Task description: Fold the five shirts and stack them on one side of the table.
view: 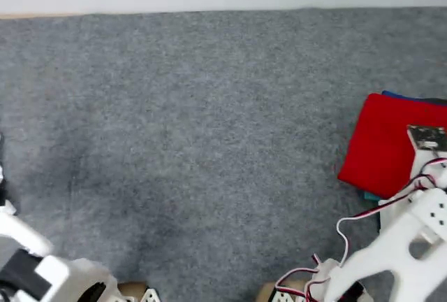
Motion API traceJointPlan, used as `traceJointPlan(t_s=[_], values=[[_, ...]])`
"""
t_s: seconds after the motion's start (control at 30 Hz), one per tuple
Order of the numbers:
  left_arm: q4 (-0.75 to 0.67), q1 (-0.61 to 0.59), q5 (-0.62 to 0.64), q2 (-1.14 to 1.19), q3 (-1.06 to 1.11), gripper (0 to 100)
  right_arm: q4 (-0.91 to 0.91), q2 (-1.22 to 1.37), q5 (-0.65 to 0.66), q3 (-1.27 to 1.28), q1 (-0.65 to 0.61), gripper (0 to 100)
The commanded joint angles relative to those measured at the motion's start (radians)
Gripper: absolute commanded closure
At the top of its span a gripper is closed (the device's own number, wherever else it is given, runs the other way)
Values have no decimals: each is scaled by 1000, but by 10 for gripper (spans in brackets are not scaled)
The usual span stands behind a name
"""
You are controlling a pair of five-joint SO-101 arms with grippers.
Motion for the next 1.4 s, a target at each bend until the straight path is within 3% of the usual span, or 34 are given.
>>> traceJointPlan(t_s=[0.0, 0.37, 0.6, 0.8, 1.17, 1.37], values=[[-75, -6, -8, 61, -41, 779, 41, -64, 9, -6, 15, 948], [-249, 15, 34, 339, -41, 817, 42, -228, 9, -6, 15, 948], [-241, 95, 35, 365, -41, 996, 42, -274, 9, -3, 15, 948], [-83, 206, 35, 198, -41, 998, 42, -274, 9, 66, 15, 948], [97, 651, 41, -331, -41, 998, 42, -274, 8, 172, 15, 948], [101, 1054, 258, -557, -41, 997, 42, -274, 8, 172, 15, 948]])
